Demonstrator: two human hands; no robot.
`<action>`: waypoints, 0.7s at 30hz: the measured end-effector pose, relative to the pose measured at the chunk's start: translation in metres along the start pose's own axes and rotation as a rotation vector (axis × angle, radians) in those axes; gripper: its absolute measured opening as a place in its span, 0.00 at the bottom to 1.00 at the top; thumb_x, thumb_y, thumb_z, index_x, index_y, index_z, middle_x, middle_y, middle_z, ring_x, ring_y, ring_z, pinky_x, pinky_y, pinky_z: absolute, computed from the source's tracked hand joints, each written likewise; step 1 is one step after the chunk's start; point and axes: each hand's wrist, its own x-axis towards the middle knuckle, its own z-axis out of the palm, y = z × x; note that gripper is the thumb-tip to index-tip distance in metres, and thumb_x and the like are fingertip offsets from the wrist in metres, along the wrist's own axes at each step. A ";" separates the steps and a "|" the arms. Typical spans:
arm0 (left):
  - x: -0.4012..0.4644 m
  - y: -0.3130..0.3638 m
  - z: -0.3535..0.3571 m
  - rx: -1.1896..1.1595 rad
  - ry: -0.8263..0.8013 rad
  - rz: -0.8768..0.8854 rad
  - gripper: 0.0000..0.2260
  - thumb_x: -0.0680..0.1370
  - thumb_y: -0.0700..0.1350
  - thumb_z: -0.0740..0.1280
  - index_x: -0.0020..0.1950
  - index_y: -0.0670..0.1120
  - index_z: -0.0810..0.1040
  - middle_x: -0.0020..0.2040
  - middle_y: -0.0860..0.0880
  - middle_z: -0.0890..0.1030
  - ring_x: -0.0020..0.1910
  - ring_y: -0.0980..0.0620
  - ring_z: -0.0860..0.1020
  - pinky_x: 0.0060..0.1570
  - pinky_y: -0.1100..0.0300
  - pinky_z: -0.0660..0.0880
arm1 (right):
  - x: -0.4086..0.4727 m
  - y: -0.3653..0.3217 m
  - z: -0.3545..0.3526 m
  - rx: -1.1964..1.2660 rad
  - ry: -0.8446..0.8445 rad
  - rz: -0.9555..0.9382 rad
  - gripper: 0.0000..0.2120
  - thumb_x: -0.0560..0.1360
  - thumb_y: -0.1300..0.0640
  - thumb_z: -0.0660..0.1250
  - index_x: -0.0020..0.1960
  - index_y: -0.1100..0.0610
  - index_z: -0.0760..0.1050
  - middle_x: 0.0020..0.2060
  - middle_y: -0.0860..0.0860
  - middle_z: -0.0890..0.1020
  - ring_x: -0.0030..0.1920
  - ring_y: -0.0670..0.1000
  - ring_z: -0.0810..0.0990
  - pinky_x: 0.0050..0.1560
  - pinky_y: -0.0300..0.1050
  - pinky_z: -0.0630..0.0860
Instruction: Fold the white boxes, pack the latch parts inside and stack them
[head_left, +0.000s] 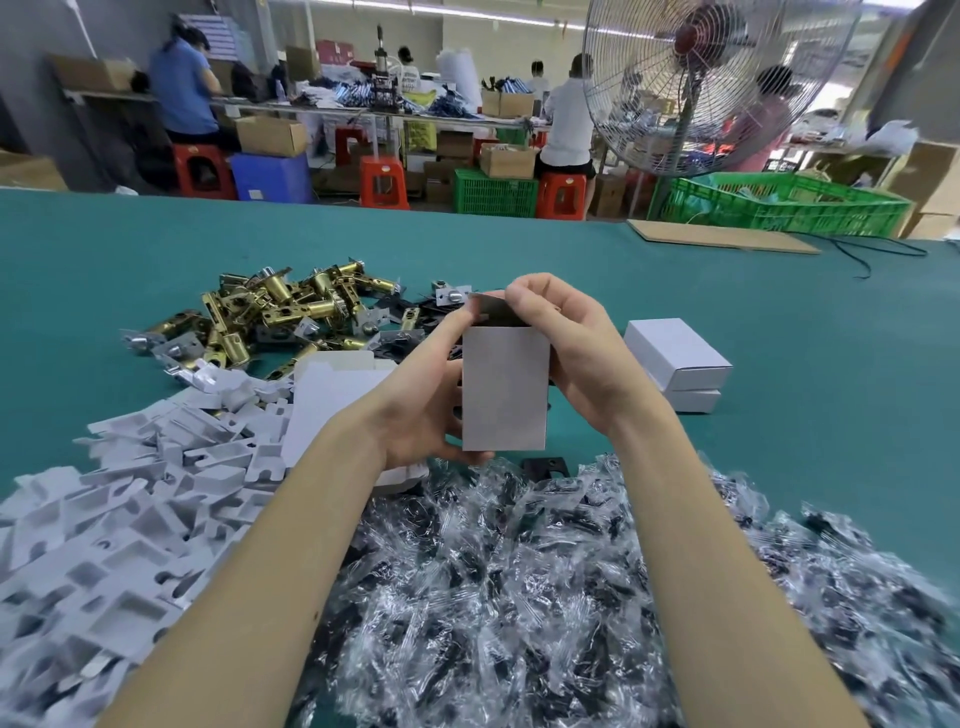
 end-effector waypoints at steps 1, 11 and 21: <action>-0.001 0.000 -0.001 -0.009 -0.012 0.007 0.41 0.72 0.80 0.55 0.58 0.44 0.80 0.53 0.39 0.74 0.51 0.41 0.70 0.46 0.49 0.71 | 0.000 0.000 -0.001 0.005 -0.007 -0.001 0.04 0.76 0.47 0.70 0.46 0.46 0.80 0.50 0.48 0.84 0.44 0.46 0.78 0.42 0.41 0.73; -0.002 0.004 -0.003 -0.018 -0.105 0.018 0.46 0.72 0.80 0.55 0.72 0.43 0.76 0.63 0.36 0.76 0.56 0.42 0.74 0.55 0.46 0.72 | -0.002 -0.014 -0.016 -0.078 -0.042 -0.004 0.11 0.75 0.50 0.72 0.57 0.46 0.86 0.50 0.48 0.87 0.47 0.47 0.82 0.45 0.41 0.78; -0.004 0.007 -0.001 0.133 -0.014 0.018 0.46 0.70 0.81 0.53 0.68 0.46 0.79 0.63 0.36 0.79 0.53 0.44 0.76 0.49 0.51 0.75 | -0.003 -0.013 -0.016 -0.065 -0.020 -0.041 0.10 0.77 0.52 0.72 0.58 0.48 0.86 0.48 0.47 0.87 0.42 0.45 0.82 0.35 0.34 0.75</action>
